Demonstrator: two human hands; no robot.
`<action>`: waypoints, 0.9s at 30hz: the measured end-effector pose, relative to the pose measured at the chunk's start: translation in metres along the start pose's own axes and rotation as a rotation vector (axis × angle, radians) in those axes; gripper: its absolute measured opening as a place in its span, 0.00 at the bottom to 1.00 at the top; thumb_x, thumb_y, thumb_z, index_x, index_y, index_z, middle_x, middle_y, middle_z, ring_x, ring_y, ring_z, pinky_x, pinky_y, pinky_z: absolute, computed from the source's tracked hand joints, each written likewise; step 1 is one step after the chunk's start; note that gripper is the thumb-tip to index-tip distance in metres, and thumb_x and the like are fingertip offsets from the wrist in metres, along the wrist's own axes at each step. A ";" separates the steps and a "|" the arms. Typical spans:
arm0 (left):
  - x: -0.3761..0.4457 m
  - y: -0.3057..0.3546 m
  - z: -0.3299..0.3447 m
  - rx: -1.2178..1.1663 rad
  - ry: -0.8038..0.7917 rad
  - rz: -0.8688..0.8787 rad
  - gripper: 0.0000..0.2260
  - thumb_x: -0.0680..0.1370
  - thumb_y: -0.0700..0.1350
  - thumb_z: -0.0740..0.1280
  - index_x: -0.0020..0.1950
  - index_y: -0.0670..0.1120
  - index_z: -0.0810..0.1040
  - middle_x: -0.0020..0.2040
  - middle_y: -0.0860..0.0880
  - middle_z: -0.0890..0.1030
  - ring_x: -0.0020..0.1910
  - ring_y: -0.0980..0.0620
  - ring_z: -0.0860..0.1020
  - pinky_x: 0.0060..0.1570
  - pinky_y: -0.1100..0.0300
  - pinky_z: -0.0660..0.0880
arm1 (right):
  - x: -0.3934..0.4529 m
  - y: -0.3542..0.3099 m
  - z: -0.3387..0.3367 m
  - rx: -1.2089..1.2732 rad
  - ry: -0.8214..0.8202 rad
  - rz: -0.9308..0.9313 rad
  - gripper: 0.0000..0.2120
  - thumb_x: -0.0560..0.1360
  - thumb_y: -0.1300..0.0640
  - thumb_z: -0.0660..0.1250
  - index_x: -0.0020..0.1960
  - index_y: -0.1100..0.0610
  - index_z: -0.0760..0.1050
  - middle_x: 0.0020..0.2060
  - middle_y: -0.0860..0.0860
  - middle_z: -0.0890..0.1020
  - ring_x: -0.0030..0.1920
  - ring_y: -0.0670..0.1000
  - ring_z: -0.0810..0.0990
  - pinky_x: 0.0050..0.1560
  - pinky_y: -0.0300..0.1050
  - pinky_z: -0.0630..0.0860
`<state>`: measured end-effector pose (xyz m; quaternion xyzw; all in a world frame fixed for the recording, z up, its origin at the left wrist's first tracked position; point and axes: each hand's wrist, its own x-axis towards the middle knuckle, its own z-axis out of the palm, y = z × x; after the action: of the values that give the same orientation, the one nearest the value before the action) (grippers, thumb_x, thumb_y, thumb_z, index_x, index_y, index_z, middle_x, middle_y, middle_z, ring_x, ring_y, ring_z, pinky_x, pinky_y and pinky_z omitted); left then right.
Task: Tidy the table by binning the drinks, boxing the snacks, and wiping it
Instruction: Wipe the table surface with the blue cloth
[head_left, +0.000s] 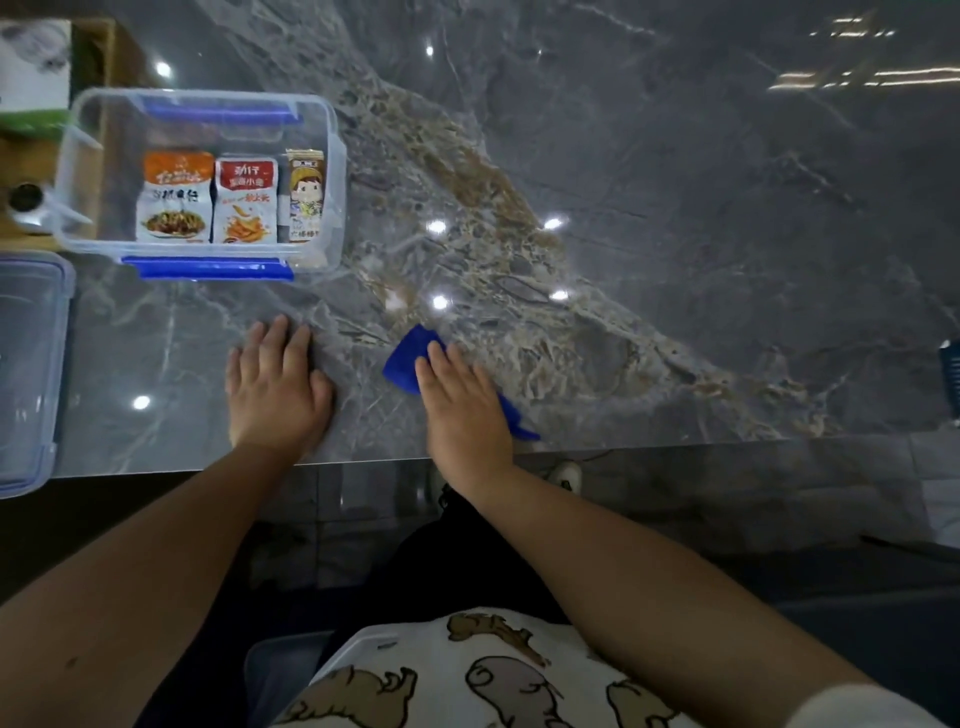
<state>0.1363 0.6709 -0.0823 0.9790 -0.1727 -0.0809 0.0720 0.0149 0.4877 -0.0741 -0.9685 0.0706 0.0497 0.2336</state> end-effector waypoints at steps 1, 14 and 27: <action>0.000 0.001 -0.001 -0.007 -0.002 -0.001 0.28 0.75 0.53 0.53 0.74 0.46 0.63 0.76 0.41 0.62 0.76 0.40 0.55 0.74 0.43 0.48 | 0.001 0.003 -0.004 0.099 0.005 -0.004 0.26 0.76 0.66 0.56 0.74 0.61 0.58 0.74 0.57 0.61 0.75 0.57 0.57 0.75 0.56 0.52; 0.002 0.068 0.014 -0.050 0.000 -0.013 0.27 0.76 0.52 0.55 0.73 0.45 0.65 0.77 0.42 0.62 0.77 0.41 0.54 0.74 0.41 0.48 | -0.019 0.082 -0.027 -0.228 -0.092 -0.123 0.26 0.77 0.56 0.54 0.74 0.57 0.57 0.76 0.57 0.58 0.76 0.59 0.54 0.73 0.59 0.49; 0.000 0.068 0.014 -0.031 0.008 -0.023 0.27 0.77 0.54 0.53 0.74 0.46 0.63 0.77 0.43 0.61 0.77 0.42 0.53 0.74 0.44 0.47 | -0.095 0.292 -0.159 0.043 0.360 0.596 0.23 0.74 0.72 0.60 0.69 0.67 0.67 0.68 0.67 0.69 0.68 0.65 0.69 0.71 0.51 0.60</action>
<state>0.1117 0.6060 -0.0845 0.9800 -0.1597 -0.0803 0.0868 -0.1150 0.1681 -0.0516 -0.8935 0.3913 -0.0572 0.2129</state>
